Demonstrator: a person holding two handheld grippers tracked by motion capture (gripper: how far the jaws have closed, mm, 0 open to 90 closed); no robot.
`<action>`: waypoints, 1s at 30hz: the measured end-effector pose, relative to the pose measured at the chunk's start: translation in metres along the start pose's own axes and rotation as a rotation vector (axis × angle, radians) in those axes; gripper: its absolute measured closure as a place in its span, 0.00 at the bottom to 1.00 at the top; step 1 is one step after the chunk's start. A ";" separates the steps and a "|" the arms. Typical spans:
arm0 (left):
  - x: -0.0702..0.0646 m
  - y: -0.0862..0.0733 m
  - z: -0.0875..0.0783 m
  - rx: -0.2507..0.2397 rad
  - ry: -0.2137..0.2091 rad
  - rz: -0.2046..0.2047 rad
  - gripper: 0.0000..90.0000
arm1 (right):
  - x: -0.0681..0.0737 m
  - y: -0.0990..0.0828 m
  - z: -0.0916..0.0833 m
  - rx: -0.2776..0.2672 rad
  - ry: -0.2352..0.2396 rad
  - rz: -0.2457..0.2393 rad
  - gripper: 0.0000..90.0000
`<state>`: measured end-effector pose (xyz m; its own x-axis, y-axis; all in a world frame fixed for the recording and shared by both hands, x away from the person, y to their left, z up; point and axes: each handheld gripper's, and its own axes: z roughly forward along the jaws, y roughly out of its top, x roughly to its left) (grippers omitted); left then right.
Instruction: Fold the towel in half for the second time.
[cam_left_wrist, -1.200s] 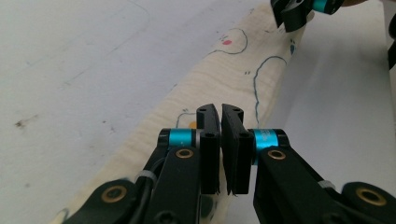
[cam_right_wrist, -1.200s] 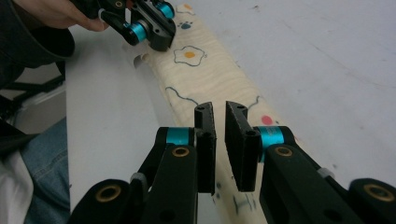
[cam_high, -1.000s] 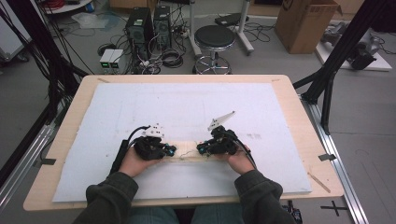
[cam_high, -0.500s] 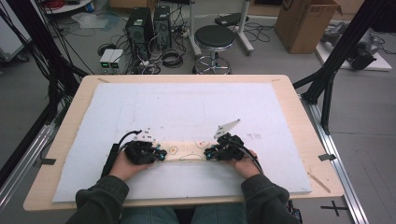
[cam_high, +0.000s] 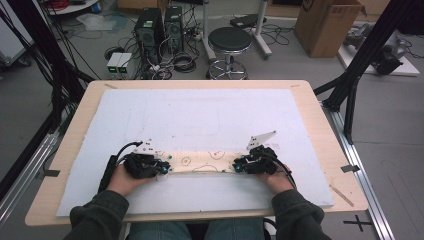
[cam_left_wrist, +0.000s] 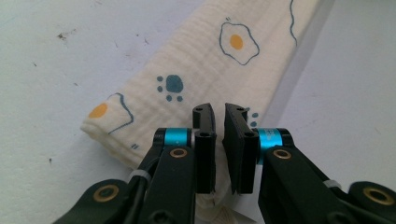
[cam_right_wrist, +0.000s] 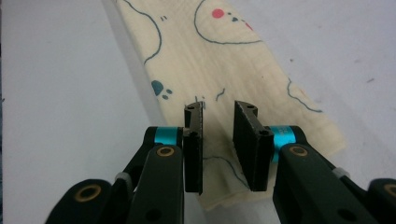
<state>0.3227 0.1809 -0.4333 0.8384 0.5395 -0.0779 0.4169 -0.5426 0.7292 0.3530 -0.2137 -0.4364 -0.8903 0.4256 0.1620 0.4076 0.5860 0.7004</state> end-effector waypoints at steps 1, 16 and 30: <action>-0.001 0.000 0.000 -0.004 -0.001 0.000 0.90 | -0.001 0.000 0.000 -0.001 0.001 0.001 0.80; 0.021 -0.003 -0.006 -0.050 0.004 -0.041 0.62 | -0.006 0.015 0.006 0.003 -0.017 -0.026 0.53; 0.021 -0.009 -0.009 -0.045 0.004 -0.039 0.60 | -0.005 0.001 -0.001 0.005 -0.052 -0.059 0.49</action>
<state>0.3333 0.2030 -0.4357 0.8203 0.5623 -0.1041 0.4329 -0.4916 0.7556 0.3582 -0.2160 -0.4356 -0.9012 0.4251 0.0842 0.3556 0.6145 0.7042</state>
